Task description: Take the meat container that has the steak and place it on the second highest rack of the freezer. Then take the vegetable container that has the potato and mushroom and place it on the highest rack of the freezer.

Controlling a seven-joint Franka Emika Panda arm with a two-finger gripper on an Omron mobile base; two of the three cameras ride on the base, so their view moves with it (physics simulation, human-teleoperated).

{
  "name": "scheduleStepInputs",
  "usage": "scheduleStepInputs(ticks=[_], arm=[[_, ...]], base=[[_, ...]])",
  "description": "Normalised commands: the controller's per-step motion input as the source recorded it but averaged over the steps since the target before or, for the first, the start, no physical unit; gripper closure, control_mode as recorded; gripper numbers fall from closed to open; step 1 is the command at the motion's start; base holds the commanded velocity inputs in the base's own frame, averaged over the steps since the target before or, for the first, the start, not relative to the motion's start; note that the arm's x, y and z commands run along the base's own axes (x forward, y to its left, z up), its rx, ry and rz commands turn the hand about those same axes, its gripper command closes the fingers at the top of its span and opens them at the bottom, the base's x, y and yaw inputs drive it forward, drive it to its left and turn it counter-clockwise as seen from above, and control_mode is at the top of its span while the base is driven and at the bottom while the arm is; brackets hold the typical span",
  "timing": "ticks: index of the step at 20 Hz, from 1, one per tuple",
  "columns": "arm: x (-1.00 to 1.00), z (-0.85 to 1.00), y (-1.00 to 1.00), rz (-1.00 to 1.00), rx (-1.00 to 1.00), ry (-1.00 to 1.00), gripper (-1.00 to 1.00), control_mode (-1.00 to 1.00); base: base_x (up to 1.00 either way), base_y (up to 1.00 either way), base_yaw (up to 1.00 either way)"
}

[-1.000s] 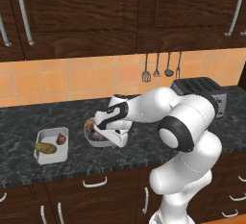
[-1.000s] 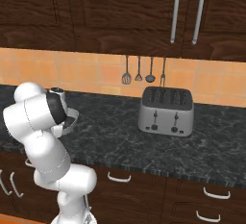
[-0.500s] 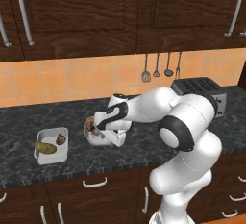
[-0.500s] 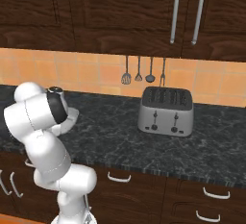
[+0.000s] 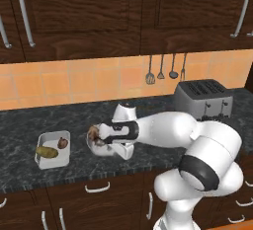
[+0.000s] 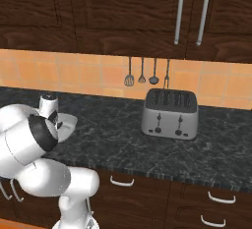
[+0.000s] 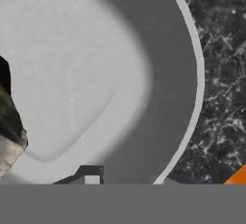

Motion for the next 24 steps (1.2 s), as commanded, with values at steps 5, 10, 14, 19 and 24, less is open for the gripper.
scheduleStepInputs(ticks=[5, 10, 14, 19, 24], arm=[[-0.46, 0.65, -0.13, -0.03, 0.00, -0.08, 1.00, -1.00], [-0.49, 0.84, -0.30, -0.01, 0.03, -0.15, 1.00, -1.00], [-0.47, 0.95, -0.25, -0.05, 0.08, -0.28, 1.00, -1.00], [-0.61, 0.93, -0.22, -0.09, 0.18, -0.21, 1.00, -1.00], [-0.60, 0.66, -0.49, -0.24, 0.27, -0.03, 1.00, -1.00]], base=[[0.00, 0.00, 0.00], [0.00, 0.00, 0.00], [0.00, 0.00, 0.00], [0.00, 0.00, 0.00], [0.00, 0.00, 0.00]])
